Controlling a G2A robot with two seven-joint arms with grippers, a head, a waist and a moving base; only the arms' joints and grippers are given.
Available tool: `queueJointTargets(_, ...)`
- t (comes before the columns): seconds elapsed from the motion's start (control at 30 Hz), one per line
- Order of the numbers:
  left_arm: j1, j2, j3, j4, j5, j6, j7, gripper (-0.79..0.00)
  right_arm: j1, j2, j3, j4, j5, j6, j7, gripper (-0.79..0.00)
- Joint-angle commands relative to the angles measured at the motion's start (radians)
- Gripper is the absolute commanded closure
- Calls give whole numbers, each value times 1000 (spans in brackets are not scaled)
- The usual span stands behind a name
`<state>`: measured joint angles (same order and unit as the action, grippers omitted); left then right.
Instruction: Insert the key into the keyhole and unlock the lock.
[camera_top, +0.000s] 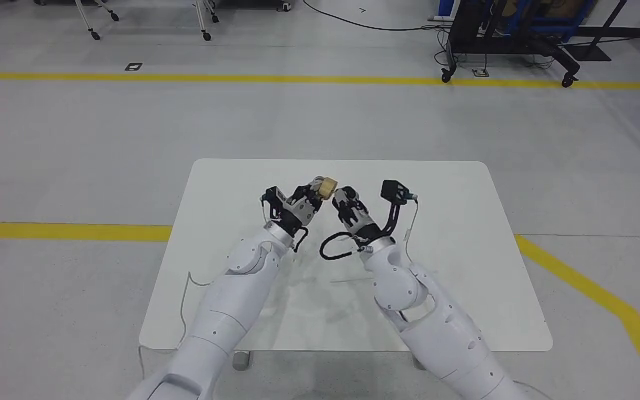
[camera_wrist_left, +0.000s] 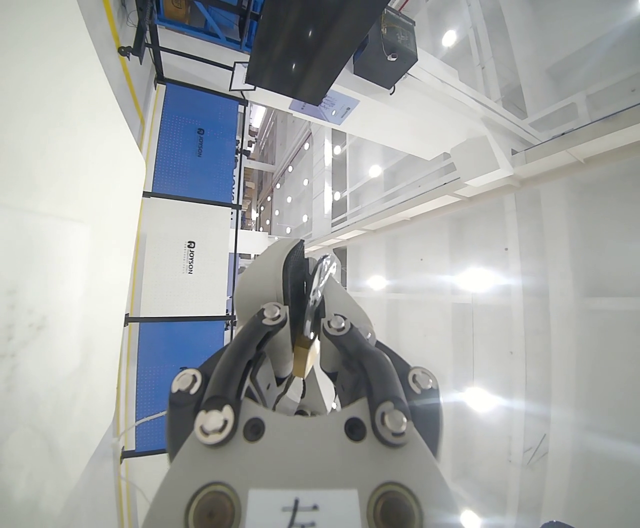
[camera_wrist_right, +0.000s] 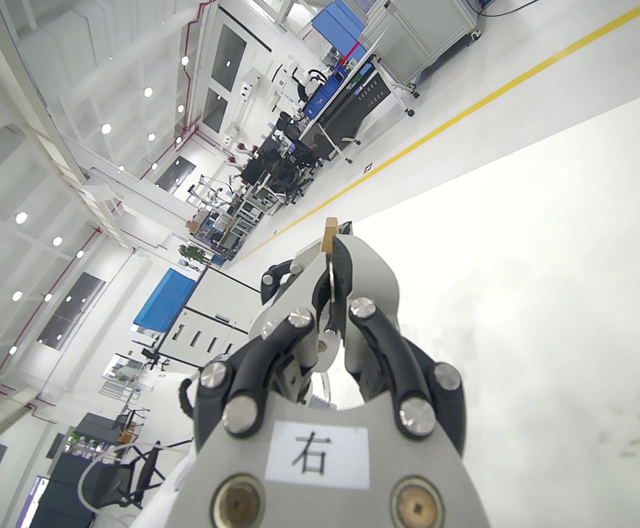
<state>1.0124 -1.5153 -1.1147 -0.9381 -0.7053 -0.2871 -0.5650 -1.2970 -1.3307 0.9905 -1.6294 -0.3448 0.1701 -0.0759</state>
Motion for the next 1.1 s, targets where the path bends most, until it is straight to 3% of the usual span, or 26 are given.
queueJointTargets(0.0, 4, -2, 1, -3, -10, -5, 3, 0, 0, -4, 3, 3, 13, -1, -8, 0)
queueJointTargets(0.73, 5, -8, 4, -3, 49, -46, 11, 0, -1, -24, 26, 9, -6, 6, 13, 0)
queueJointTargets(0.77, 5, -8, 4, -3, 48, -44, 9, 0, -2, -24, 28, 8, -11, 8, 16, -65)
queueJointTargets(0.8, 5, -8, 3, -3, 48, -42, 8, 0, -3, -24, 30, 7, -13, 8, 18, -256)
queueJointTargets(0.9, 6, -9, 2, -4, 47, -36, 5, 0, -6, -26, 34, 6, -20, 6, 18, -471)
queueJointTargets(1.0, 6, -9, 0, -5, 49, -33, 3, 0, -8, -28, 36, 6, -25, 3, 19, -489)
queueJointTargets(1.07, 7, -9, -1, -5, 49, -32, 5, 0, -10, -29, 38, 6, -28, 0, 19, -446)
